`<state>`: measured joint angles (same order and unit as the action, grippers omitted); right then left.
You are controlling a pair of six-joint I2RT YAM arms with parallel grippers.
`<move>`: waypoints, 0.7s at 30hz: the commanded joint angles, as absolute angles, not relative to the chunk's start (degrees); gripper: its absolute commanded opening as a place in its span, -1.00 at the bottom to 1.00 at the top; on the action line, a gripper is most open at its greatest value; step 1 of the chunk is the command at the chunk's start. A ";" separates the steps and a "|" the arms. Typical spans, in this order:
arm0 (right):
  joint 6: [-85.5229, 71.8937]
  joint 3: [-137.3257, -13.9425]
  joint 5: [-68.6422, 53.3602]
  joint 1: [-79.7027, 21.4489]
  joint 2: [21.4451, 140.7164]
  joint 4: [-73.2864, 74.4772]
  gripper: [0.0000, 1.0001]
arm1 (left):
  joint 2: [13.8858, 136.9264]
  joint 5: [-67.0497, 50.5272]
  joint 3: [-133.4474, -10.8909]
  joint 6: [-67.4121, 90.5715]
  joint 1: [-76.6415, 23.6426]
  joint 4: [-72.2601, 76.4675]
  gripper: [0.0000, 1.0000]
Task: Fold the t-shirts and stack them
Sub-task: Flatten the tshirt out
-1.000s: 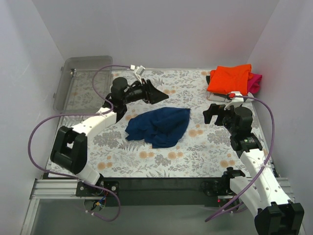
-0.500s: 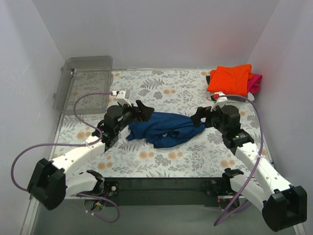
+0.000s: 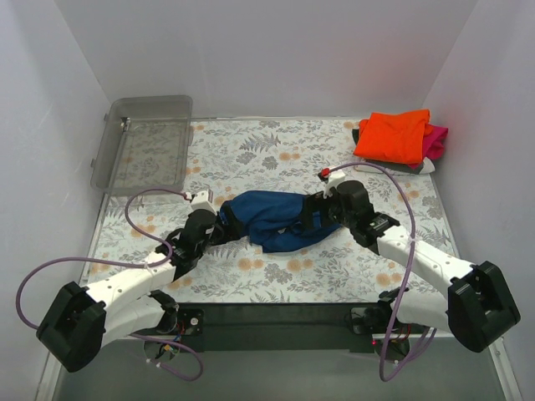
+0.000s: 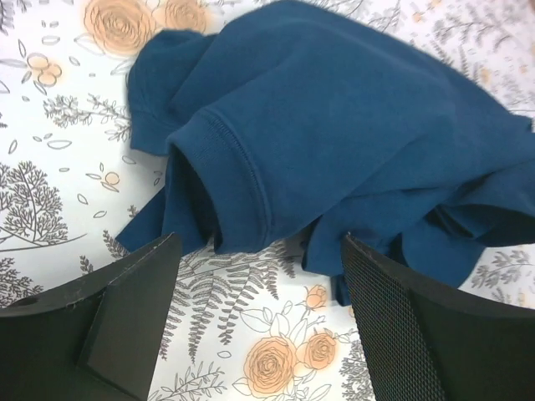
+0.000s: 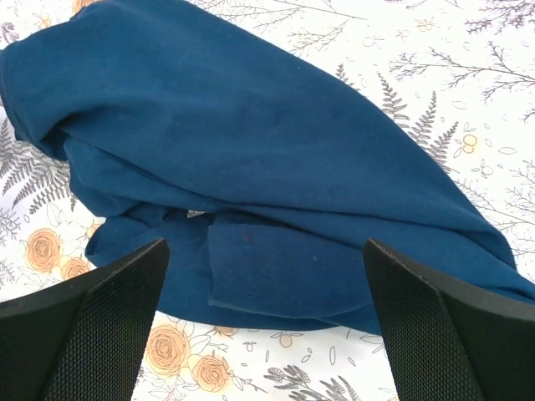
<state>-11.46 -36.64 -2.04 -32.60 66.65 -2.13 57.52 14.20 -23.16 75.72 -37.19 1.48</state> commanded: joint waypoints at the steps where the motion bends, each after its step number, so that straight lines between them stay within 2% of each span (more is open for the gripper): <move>1: -11.69 -39.20 1.30 -34.80 67.15 -5.19 0.79 | 60.02 14.86 -23.12 77.25 -37.44 1.05 0.42; 5: -12.04 -38.59 2.55 -35.94 68.55 -4.66 0.73 | 62.14 15.29 -21.97 77.34 -37.44 4.73 0.42; 12: -12.04 -39.55 3.69 -36.74 72.59 -3.08 0.38 | 64.95 13.45 -21.71 76.91 -37.44 9.84 0.32; 15: -11.95 -39.81 4.31 -36.91 73.04 -2.46 0.14 | 66.27 12.83 -21.45 76.73 -37.44 11.95 0.27; 16: -11.95 -39.90 4.31 -37.00 73.12 -2.11 -0.18 | 67.05 12.66 -21.18 76.73 -37.35 12.74 0.23; 19: -12.22 -40.51 5.27 -37.18 72.95 -1.32 -0.83 | 68.37 11.61 -20.83 76.55 -37.35 15.20 0.12; 21: -12.13 -40.60 5.89 -37.27 72.60 -0.53 -0.95 | 68.82 11.08 -20.83 76.47 -37.35 16.43 -0.27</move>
<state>-12.10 -37.87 3.95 -36.80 73.14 -0.82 68.58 12.10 -21.47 76.93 -37.26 12.75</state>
